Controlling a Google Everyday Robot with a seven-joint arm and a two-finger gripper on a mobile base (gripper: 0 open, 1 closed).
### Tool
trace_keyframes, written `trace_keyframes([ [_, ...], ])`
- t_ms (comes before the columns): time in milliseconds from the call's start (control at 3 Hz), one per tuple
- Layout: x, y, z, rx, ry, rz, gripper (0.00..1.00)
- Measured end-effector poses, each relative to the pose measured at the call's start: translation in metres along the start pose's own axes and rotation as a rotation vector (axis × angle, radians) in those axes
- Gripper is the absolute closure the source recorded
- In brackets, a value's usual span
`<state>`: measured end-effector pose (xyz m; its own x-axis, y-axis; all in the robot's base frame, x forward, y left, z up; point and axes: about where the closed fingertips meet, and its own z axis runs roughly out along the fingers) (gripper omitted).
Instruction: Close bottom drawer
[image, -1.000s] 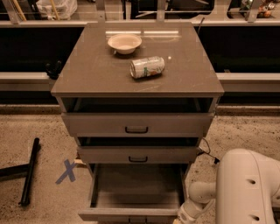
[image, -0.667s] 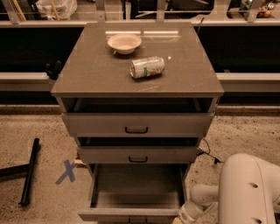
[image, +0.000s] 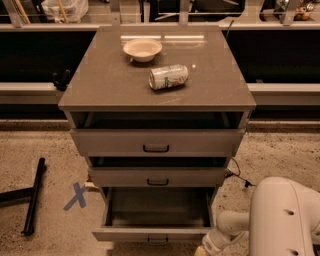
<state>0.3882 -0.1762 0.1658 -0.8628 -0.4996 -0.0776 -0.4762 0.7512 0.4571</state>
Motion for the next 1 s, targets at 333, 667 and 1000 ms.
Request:
trace_keyframes([
  [333,-0.019,-0.021,0.004,0.044,-0.062,0.018,1.0],
  [667,-0.046,-0.04,0.001,0.083,-0.14,0.013,1.0],
  [1000,-0.075,-0.053,-0.002,0.114,-0.21,0.018,1.0],
])
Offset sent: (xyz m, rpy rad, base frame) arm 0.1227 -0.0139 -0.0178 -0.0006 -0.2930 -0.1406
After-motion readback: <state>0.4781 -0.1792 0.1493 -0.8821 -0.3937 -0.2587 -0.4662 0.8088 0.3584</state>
